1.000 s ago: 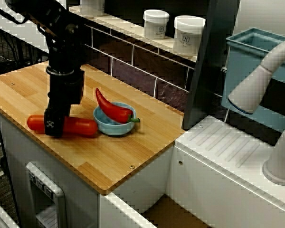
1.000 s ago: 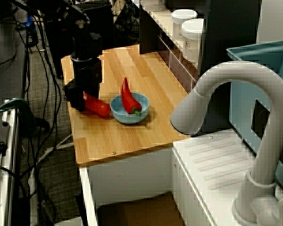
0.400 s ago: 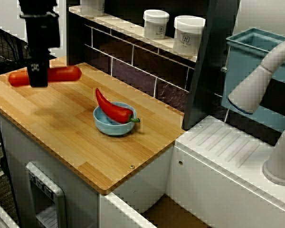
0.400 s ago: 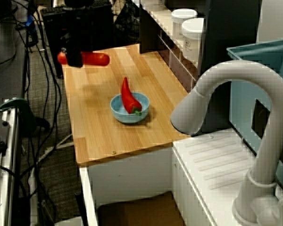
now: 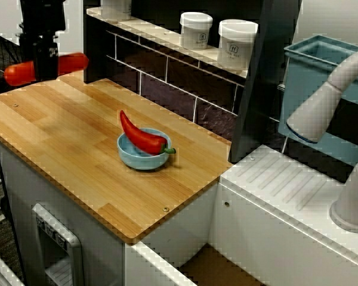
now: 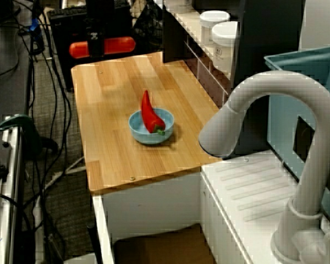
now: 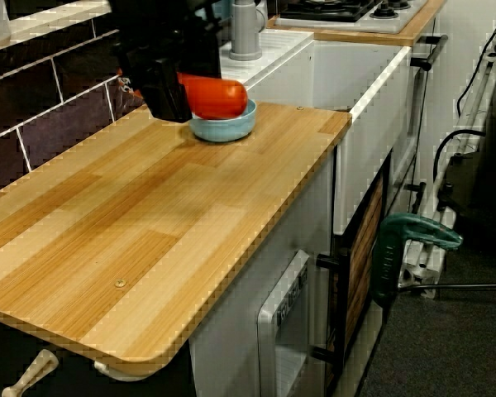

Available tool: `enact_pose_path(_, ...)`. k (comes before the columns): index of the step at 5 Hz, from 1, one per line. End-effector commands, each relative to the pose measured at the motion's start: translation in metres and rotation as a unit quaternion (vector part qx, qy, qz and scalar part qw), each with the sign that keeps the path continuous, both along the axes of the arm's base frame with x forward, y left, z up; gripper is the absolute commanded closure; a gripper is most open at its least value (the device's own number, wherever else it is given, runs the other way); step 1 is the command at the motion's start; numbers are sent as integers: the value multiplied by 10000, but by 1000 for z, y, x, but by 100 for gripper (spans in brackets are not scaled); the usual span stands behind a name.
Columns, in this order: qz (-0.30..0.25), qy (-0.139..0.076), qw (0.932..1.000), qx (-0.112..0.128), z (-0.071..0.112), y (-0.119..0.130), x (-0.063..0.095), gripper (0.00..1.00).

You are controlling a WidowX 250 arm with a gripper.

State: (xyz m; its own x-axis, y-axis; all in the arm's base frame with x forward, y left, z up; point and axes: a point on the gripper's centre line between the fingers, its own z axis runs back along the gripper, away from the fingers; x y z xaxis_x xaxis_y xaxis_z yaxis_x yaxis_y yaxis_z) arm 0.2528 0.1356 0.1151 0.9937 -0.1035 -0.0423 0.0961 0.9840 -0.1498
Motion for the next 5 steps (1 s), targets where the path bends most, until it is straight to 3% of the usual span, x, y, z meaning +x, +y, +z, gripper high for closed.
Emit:
enact_pose_path(1, 1408, 298, 9896, 70, 15, 29, 4, 100)
enact_pose_path(2, 1665, 380, 9852, 119, 12, 36, 3, 100)
enact_pose_path(3, 1823, 331, 9825, 208, 3, 42, -2, 100)
enact_pose_path(5, 1891, 206, 9806, 468, -30, 51, -3, 100)
